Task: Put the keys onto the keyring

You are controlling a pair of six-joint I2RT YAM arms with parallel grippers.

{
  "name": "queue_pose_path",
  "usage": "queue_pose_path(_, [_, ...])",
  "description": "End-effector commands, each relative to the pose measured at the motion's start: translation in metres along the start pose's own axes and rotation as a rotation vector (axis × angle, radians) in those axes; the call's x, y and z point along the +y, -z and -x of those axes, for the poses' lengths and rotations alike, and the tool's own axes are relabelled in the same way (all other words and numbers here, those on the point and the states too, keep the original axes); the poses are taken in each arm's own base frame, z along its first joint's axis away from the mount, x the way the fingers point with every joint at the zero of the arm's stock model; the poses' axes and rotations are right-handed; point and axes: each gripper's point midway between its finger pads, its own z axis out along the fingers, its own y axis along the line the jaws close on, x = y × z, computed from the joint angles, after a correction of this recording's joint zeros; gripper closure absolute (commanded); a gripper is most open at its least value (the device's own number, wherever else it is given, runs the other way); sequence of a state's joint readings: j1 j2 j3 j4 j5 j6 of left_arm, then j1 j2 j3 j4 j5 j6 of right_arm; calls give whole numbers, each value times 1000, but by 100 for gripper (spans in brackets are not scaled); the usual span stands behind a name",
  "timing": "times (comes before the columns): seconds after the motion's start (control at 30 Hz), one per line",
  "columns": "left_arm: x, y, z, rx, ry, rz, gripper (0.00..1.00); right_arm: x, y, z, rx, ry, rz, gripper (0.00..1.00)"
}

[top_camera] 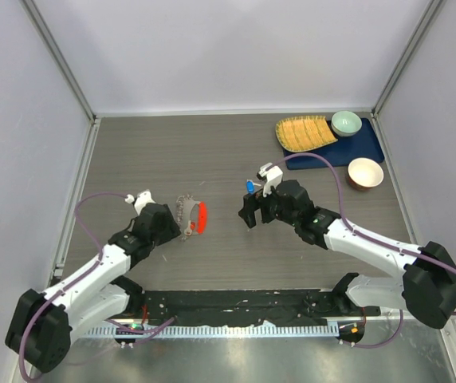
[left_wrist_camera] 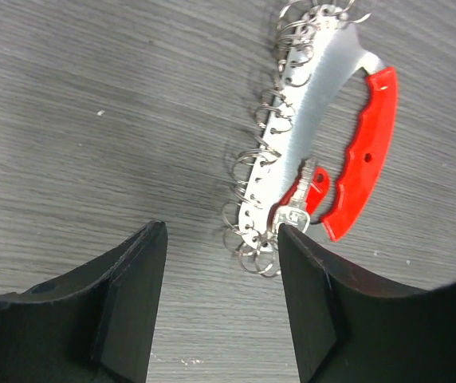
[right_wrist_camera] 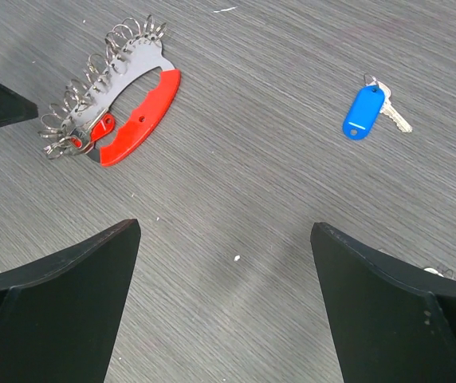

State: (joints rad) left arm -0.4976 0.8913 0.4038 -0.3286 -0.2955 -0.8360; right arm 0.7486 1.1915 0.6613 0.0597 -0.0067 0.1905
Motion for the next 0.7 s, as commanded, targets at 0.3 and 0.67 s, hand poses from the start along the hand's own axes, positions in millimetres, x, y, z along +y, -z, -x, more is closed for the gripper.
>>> queue_pose_path(0.3, [-13, -27, -4, 11, 87, 11, 56, 5, 1, 18, -65, 5, 26, 5])
queue_pose_path(0.67, [-11, -33, -23, 63, 103, 5, 78, 8, 3, 17, -69, -2, 43, 5])
